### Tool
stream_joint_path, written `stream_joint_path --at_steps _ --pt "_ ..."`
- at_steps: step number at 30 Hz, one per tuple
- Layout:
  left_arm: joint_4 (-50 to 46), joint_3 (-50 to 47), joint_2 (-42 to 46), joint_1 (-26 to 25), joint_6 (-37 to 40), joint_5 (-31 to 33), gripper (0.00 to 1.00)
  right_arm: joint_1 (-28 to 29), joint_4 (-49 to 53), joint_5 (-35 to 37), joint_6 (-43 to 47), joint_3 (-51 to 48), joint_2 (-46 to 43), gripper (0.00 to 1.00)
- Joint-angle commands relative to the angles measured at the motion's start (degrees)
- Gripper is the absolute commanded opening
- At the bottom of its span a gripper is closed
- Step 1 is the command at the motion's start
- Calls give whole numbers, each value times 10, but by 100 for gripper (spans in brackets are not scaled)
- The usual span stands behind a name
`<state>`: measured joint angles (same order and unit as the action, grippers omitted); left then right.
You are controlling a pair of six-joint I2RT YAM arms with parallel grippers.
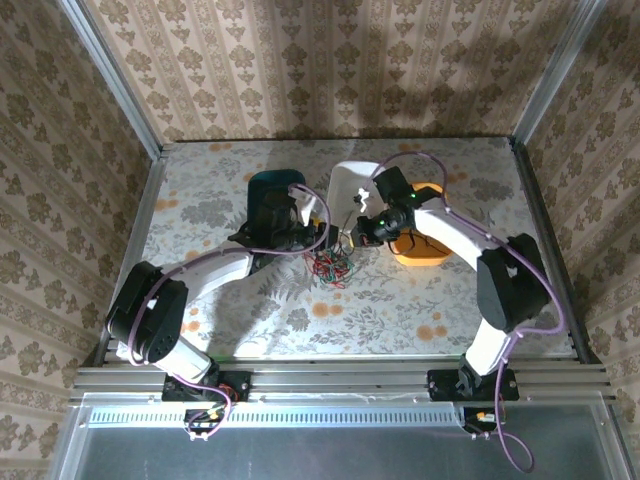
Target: Untangle the cables
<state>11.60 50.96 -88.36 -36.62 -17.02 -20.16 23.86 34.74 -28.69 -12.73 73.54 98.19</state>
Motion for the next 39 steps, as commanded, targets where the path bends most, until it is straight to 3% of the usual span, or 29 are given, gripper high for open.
stream_joint_path --at_steps 1,11,17,32,39 --pt "-49 18 -6 2 44 -13 64 -3 18 12 2 -30 -46 2" --pt "-107 68 -74 -20 134 -81 65 -32 -21 61 -49 -60 -134 1" --pt "-161 110 -124 -38 187 -79 65 -39 -65 148 -87 -82 -180 1" --pt "-157 87 -173 -46 195 -59 65 -50 -132 405 -143 -108 -360 1" --pt "-158 76 -178 -46 195 -50 65 -94 -145 447 -150 -80 -410 1"
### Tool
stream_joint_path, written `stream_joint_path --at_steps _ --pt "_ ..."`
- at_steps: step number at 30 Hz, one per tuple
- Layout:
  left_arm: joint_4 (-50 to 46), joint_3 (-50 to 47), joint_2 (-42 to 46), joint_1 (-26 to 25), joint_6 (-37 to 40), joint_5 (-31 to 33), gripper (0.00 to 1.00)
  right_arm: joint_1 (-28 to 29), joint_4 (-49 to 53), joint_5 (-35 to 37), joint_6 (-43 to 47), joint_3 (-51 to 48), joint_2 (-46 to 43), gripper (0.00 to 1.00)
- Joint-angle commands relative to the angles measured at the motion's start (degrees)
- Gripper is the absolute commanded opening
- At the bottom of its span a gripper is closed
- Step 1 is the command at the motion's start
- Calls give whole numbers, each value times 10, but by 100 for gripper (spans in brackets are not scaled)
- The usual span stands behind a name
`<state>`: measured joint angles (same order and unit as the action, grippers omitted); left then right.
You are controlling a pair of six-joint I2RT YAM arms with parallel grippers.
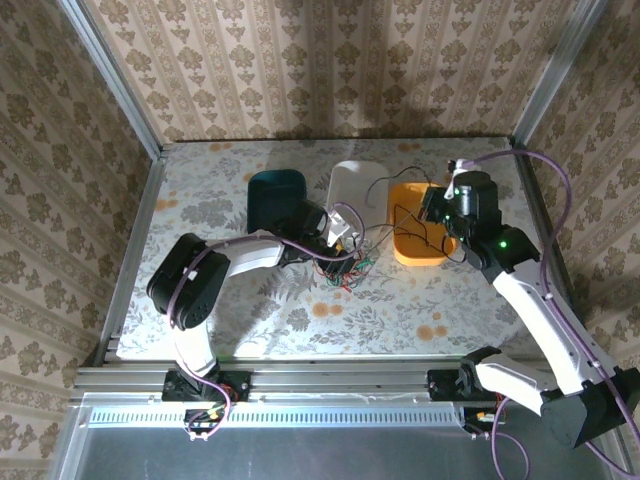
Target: Untangle the cables
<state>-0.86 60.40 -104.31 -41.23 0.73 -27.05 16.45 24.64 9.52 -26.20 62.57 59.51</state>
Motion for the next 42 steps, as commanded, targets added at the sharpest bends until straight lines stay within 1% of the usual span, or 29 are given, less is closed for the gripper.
stream_joint_path --at_steps 1,7,16,19,22,26,33,37,42 --pt "-33 -20 -20 0 17 20 65 -30 -48 64 -16 32 -28 1" --pt "-32 -26 -22 0 14 26 64 -72 -68 70 -5 57 -39 2" --pt "-30 -35 -24 -1 17 38 65 -114 -112 72 27 133 -35 2" --pt "-28 -36 -26 -1 17 41 65 -124 -121 57 34 159 -26 3" --pt "-16 -42 -22 -1 11 40 66 -131 -108 38 33 177 -5 3" --pt "4 -47 -6 -3 9 37 66 -133 -99 24 27 163 15 3" --pt "22 -47 31 -4 9 40 68 -135 -92 33 41 127 48 2" --pt "40 -52 54 -4 3 44 69 -135 -91 24 40 85 71 2" --pt "47 -50 66 -4 -6 46 70 -131 -89 15 3 19 90 2"
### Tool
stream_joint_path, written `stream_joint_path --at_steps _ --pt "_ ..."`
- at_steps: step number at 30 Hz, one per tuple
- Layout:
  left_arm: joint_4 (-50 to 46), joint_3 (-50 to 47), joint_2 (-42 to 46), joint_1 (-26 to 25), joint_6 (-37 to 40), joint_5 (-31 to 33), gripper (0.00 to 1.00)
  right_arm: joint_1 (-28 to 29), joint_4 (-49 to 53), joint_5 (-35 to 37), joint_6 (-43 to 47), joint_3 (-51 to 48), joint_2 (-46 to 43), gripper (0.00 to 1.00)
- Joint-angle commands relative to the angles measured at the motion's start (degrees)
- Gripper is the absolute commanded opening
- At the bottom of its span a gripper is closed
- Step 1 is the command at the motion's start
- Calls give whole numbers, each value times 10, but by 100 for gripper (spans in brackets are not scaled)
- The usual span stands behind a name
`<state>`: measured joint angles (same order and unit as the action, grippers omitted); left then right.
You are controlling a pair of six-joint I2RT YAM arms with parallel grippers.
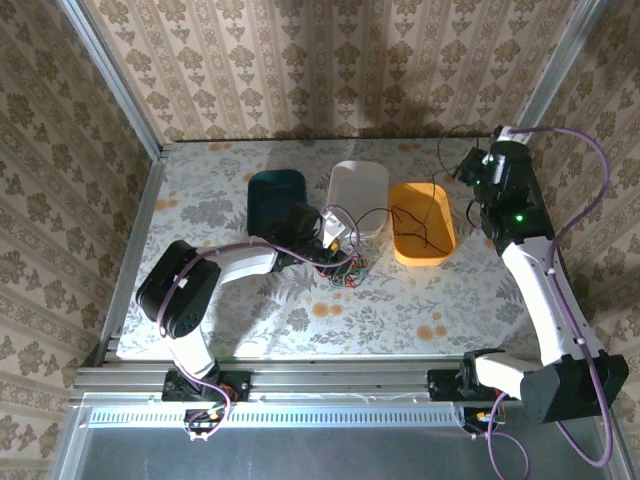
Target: Untangle the cables
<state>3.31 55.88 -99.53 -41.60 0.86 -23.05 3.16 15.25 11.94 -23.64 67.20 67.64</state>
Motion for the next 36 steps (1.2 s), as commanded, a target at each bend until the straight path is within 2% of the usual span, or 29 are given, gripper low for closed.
stream_joint_path --at_steps 1,8,13,19,25,27,28,31,36 --pt "5 -3 18 0 -8 5 70 3 11 -10 -28 -38 13 2" --pt "3 2 14 -1 -7 6 70 14 71 -19 -57 -71 54 2" --pt "2 7 14 0 -6 4 70 32 111 16 -106 -76 103 1" --pt "-1 9 25 -1 -5 5 70 55 114 40 -156 -80 171 2" --pt "-7 11 29 -1 -5 5 70 60 151 36 -194 -61 238 3" --pt "-6 11 30 -1 -5 5 70 61 152 33 -197 -56 249 6" --pt "-6 11 31 0 -5 5 70 62 167 36 -202 -54 251 11" --pt "-6 11 32 -1 -6 5 70 63 159 34 -203 -55 236 32" --pt "-4 11 32 -1 -5 5 70 71 133 42 -175 -54 185 42"
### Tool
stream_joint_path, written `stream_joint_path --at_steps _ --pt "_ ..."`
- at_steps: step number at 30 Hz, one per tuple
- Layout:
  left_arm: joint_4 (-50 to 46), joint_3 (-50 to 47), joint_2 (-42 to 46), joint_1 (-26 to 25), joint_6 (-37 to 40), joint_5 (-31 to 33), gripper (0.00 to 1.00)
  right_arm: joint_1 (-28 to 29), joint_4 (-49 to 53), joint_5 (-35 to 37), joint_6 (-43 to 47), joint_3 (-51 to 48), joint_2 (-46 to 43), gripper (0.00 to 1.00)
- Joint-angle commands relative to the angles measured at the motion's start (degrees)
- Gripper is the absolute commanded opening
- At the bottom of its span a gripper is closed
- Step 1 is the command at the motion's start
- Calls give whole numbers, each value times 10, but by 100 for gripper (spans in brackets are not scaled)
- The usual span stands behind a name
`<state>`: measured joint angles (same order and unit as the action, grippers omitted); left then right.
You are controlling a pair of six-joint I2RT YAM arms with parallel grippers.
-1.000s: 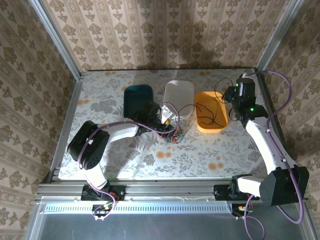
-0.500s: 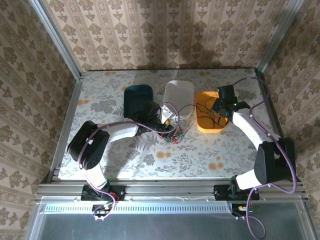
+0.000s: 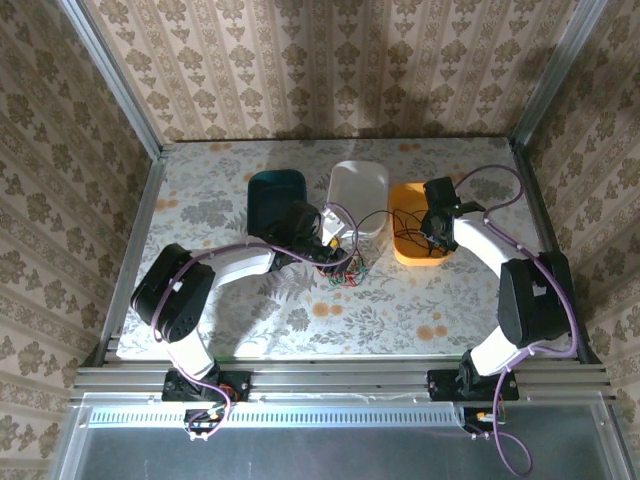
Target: Untangle the cables
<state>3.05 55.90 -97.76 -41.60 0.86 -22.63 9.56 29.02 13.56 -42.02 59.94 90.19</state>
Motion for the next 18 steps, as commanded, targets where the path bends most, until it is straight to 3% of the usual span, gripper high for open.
stream_joint_path --at_steps 1,9,16,18 --pt "0 10 15 -1 -5 0 70 12 -8 26 20 21 -50 43" --pt "10 0 25 -1 -12 1 70 69 -6 4 102 67 -47 45" --pt "6 -16 37 -1 -12 2 68 113 -66 -264 181 92 4 44" --pt "5 -21 39 0 -13 4 66 126 -55 -311 185 108 37 44"
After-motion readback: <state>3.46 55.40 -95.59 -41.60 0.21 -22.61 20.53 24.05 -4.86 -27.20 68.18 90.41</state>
